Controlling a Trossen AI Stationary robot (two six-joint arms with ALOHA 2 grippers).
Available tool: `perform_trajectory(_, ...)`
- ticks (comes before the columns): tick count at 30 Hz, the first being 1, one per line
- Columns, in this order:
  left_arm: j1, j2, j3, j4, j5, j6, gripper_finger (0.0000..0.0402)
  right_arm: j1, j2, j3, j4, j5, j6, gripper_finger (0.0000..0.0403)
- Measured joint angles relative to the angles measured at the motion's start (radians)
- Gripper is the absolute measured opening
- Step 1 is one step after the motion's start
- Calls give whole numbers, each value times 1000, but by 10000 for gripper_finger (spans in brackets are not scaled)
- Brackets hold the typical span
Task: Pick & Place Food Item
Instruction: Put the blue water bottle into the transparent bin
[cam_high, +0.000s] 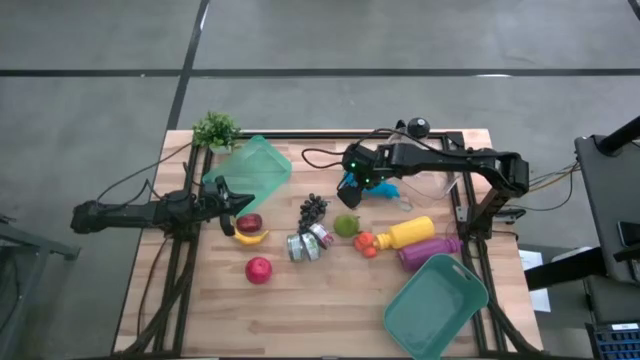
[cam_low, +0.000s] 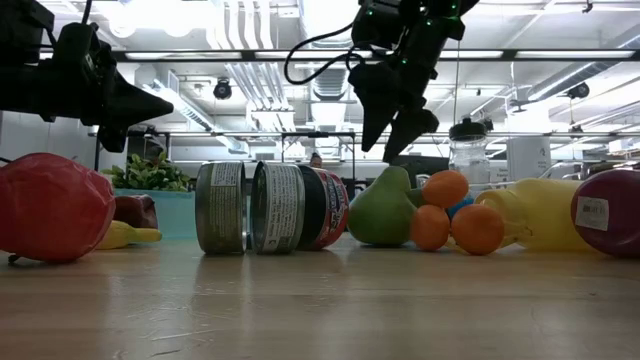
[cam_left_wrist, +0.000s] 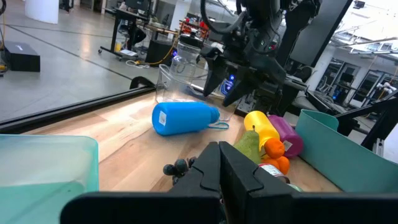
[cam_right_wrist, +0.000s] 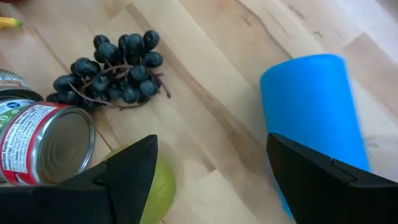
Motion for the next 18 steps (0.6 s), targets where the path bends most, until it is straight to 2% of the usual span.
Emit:
perform_trajectory(8,0,0,0,0,0,0,1,35,-33,-20,-42,59,41,299)
perform_trajectory(14,0,0,0,0,0,0,1,68,-67,-20,-227,129,30,299)
perform_trajectory(18,0,0,0,0,0,0,1,85,-72,-21,-349,136,33,299)
